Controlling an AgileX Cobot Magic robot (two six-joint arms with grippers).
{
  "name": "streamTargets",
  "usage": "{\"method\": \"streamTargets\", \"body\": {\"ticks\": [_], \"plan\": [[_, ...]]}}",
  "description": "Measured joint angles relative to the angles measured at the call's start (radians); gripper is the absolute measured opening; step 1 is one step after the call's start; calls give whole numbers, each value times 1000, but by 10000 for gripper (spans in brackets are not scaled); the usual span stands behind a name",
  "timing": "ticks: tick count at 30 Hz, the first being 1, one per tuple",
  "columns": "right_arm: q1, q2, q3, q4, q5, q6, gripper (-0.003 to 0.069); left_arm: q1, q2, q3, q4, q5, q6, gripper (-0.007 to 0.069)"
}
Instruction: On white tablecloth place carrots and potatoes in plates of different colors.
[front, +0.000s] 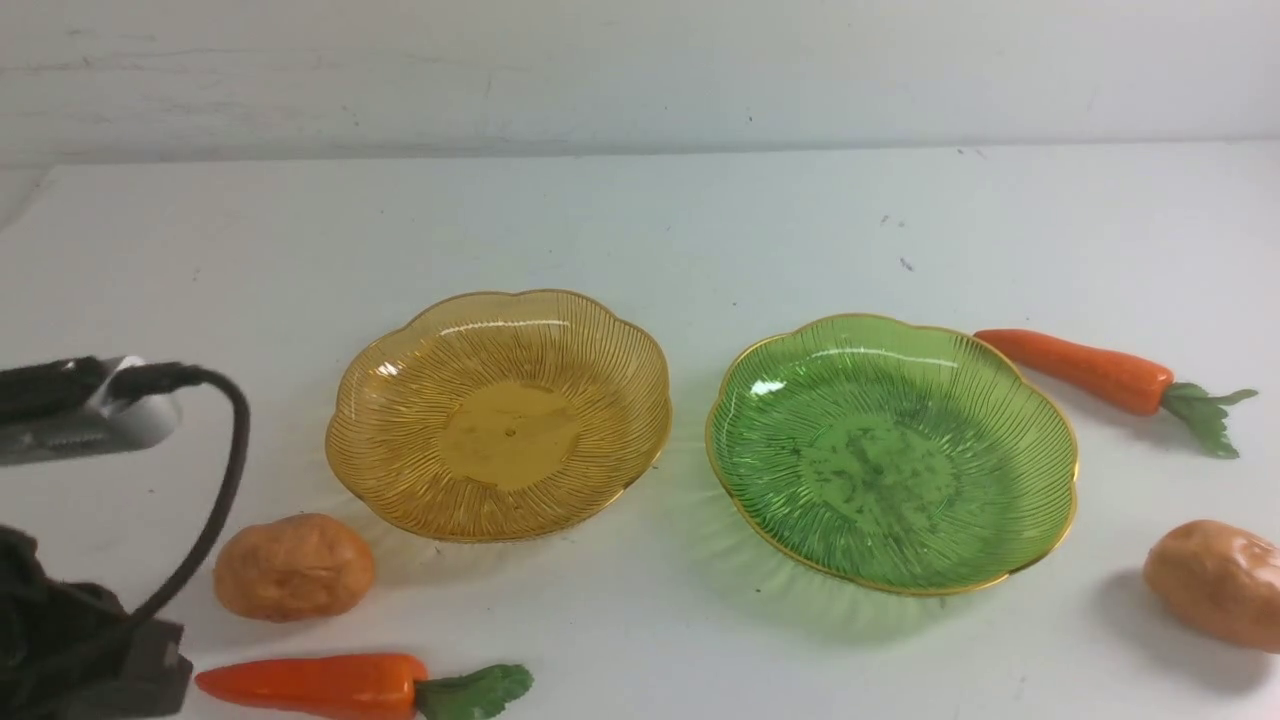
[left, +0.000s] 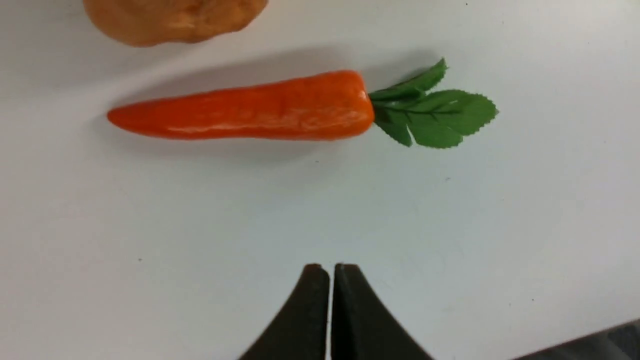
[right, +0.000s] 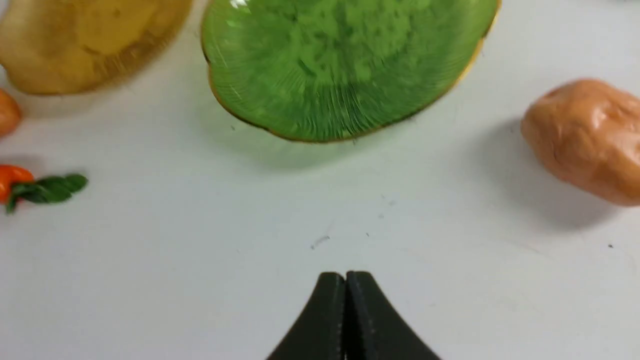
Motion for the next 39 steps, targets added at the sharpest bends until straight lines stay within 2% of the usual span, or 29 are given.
{"method": "streamTargets", "body": {"ticks": [9, 13, 16, 25, 27, 28, 29, 33, 39], "plan": [[0, 58, 0, 0, -15, -10, -15, -197, 130, -5, 20, 0, 2, -2], [0, 58, -1, 0, -23, -12, -15, -297, 184, -5, 74, 0, -33, 15], [0, 58, -1, 0, -27, -12, -15, -372, 222, -5, 136, 0, -49, 66], [0, 58, -1, 0, -27, -13, -15, -469, 305, -5, 264, -111, -42, 251], [0, 58, -1, 0, -27, -16, -15, -479, 333, -5, 302, -149, -12, 316], [0, 58, -1, 0, -27, -16, -15, -482, 338, -5, 308, -156, -4, 321], [0, 58, -1, 0, -27, -16, -15, -484, 363, -5, 331, -189, 35, 374], [0, 58, -1, 0, -27, -16, -15, -485, 420, -5, 340, -252, 116, 448], [0, 58, -1, 0, -27, -16, -15, -485, 534, -7, 344, -318, 201, 462]]}}
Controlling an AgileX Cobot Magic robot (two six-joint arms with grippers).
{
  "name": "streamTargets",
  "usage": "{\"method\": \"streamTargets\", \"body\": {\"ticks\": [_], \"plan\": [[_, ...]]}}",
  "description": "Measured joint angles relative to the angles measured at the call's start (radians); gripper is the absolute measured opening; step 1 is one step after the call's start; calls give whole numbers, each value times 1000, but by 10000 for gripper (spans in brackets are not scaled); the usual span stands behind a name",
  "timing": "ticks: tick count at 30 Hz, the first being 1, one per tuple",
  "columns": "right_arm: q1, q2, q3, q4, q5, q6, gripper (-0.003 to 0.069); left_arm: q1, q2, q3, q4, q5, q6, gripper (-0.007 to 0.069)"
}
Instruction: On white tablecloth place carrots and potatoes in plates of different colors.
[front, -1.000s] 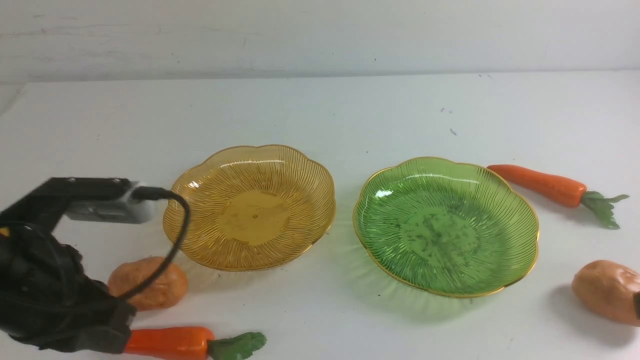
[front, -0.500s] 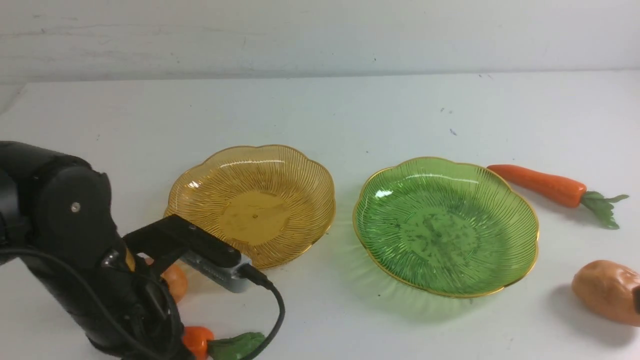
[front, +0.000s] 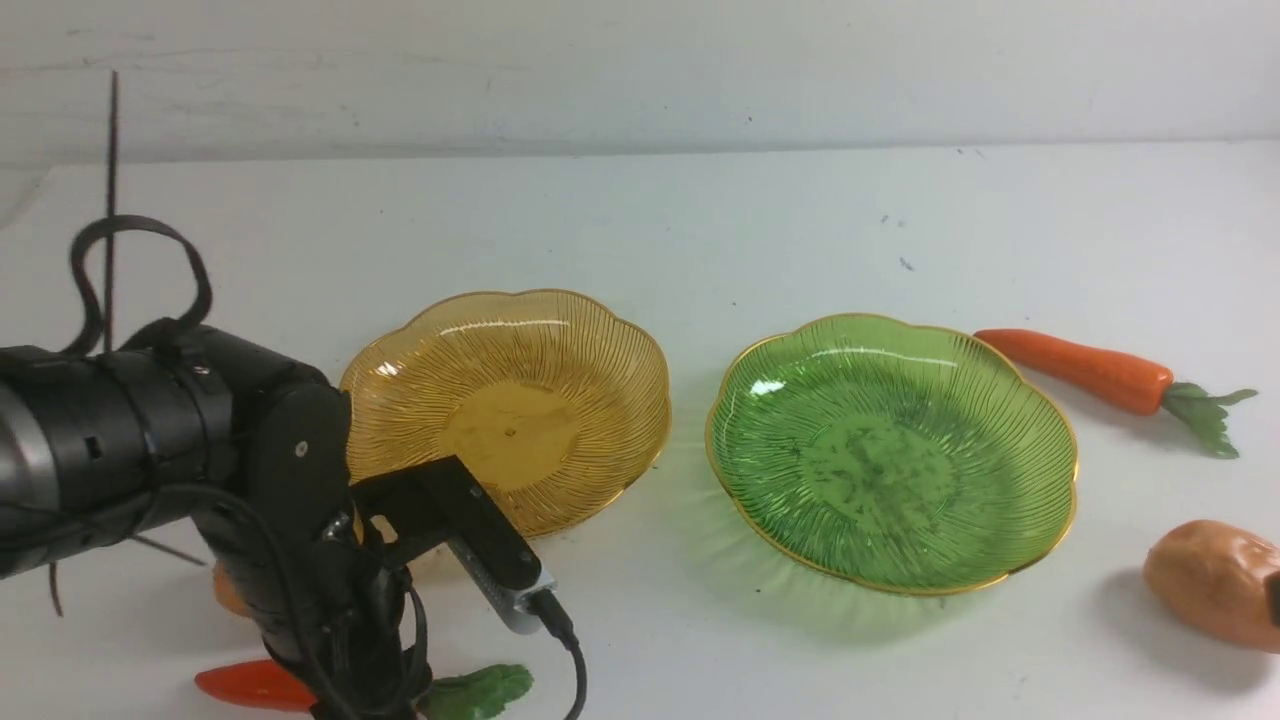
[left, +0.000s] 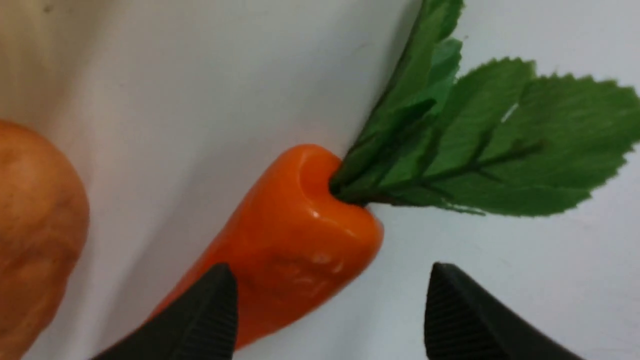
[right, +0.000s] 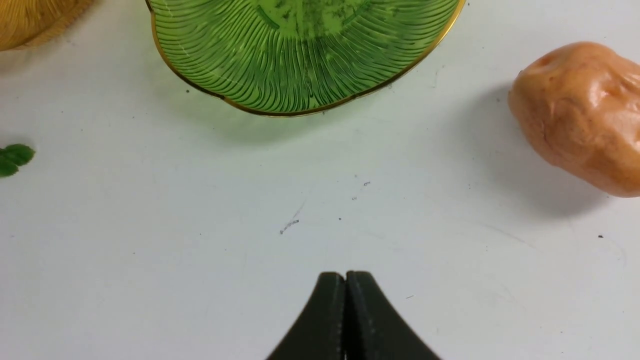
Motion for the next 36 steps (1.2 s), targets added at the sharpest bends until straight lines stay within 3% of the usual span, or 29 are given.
{"method": "streamTargets", "body": {"ticks": [8, 16, 21, 28, 36], "plan": [[0, 0, 0, 12, 0, 0, -15, 0, 94, -11, 8, -23, 6, 456], [0, 0, 0, 14, 0, 0, -15, 0, 128, -9, 4, -21, -27, 298], [0, 0, 0, 14, 0, -2, -15, -1, 127, -34, 1, 36, -62, 274], [0, 0, 0, 14, 0, -2, -15, -2, -1, -310, -12, 287, -188, 269], [0, 0, 0, 14, 0, -2, -15, -2, -20, -608, 18, 210, -337, 266]]}}
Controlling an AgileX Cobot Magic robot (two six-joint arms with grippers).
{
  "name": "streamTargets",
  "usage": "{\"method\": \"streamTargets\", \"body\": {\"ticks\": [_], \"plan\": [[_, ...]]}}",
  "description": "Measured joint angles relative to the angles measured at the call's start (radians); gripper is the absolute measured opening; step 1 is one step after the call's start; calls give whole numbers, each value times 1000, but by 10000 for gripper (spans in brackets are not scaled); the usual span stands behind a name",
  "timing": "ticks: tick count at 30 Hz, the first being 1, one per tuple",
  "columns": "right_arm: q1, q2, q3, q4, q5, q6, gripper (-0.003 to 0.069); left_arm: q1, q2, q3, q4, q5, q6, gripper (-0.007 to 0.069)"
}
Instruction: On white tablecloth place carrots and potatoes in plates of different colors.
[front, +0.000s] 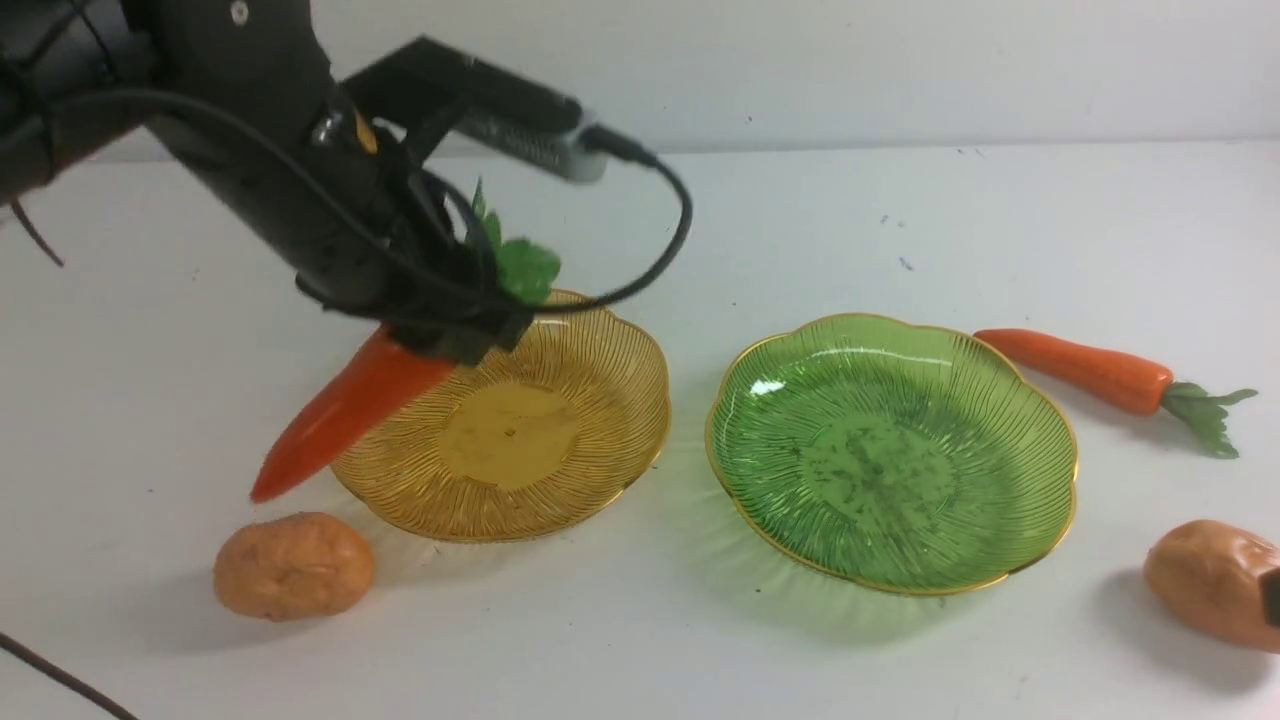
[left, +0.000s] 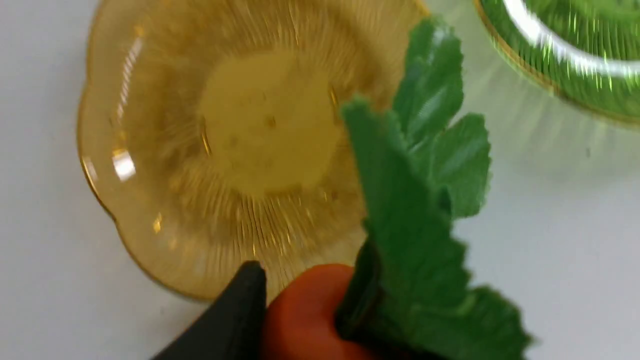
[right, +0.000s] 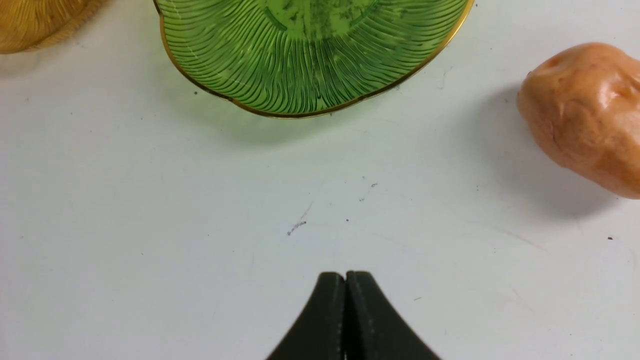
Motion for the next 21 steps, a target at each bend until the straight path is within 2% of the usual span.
{"method": "streamTargets", "body": {"ticks": [5, 11, 17, 21], "plan": [[0, 0, 0, 0, 0, 0, -15, 2, 201, -124, 11, -167, -28, 262], [0, 0, 0, 0, 0, 0, -15, 44, 407, -200, 19, -211, -64, 270], [0, 0, 0, 0, 0, 0, -15, 64, 493, -208, 31, -259, -81, 344], [0, 0, 0, 0, 0, 0, -15, 64, 503, -208, 27, -259, -89, 423]]}}
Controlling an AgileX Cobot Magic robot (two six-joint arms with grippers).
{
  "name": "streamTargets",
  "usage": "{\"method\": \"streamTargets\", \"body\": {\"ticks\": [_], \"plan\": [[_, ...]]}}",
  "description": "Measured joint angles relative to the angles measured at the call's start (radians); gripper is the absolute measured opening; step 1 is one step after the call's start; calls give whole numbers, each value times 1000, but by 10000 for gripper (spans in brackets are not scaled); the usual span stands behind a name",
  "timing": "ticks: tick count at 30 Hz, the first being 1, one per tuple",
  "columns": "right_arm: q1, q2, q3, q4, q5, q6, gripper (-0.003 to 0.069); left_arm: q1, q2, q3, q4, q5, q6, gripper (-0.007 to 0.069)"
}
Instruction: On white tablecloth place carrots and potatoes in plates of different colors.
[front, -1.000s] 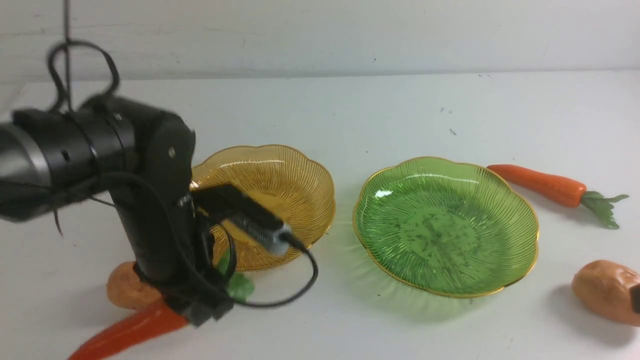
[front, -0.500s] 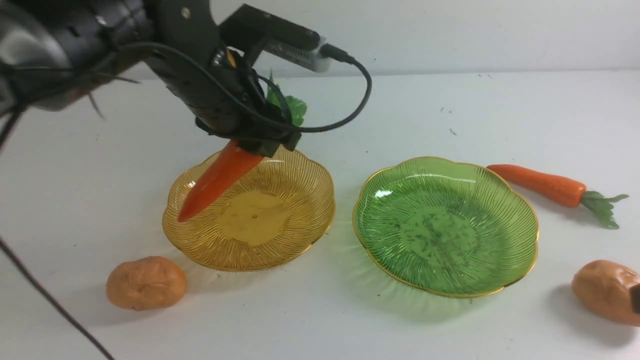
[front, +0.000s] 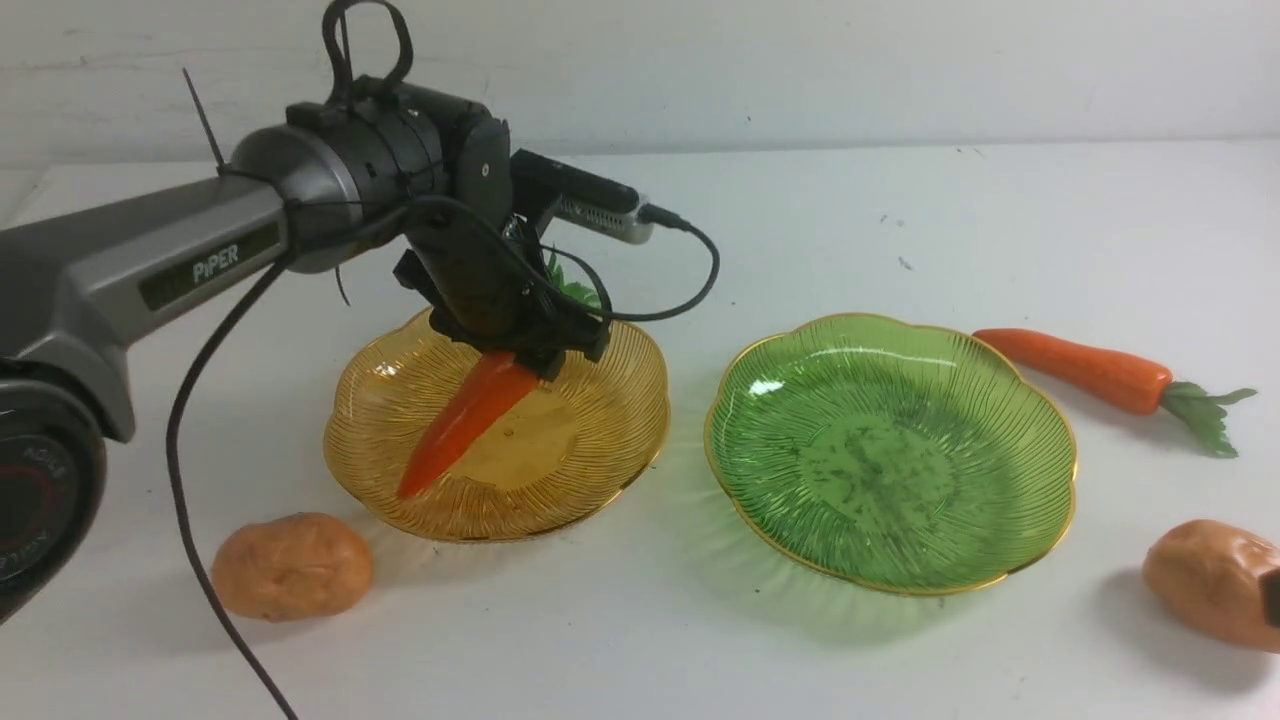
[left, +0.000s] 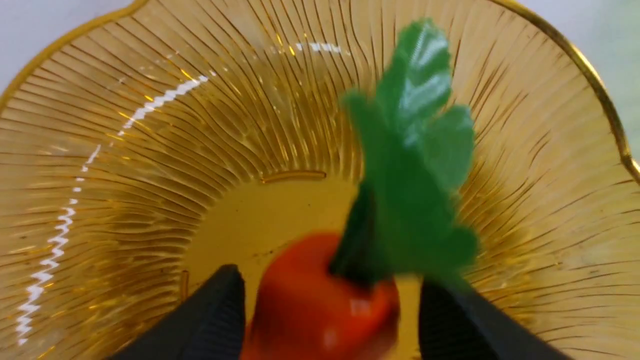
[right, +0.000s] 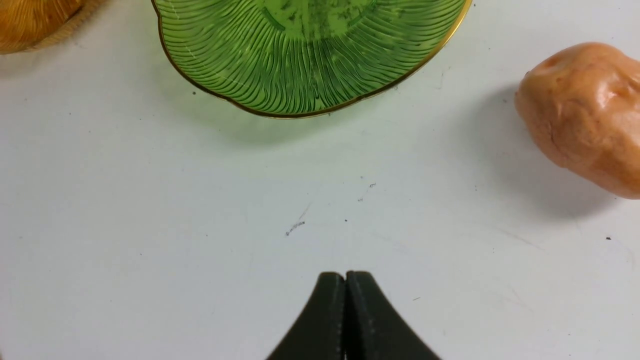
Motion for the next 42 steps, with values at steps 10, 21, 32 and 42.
{"method": "streamTargets", "body": {"ticks": [10, 21, 32, 42], "plan": [[0, 0, 0, -2, 6, -17, -15, 0, -22, -206, -1, 192, -70, 587], [0, 0, 0, -2, 7, -25, -15, 1, -138, -379, 82, 375, -25, 168], [0, 0, 0, -2, 6, -27, -15, 145, -598, 154, 63, 386, 177, 3], [0, 0, 0, -2, -9, -27, -15, 455, -672, 582, -326, 387, 482, 11]]}}
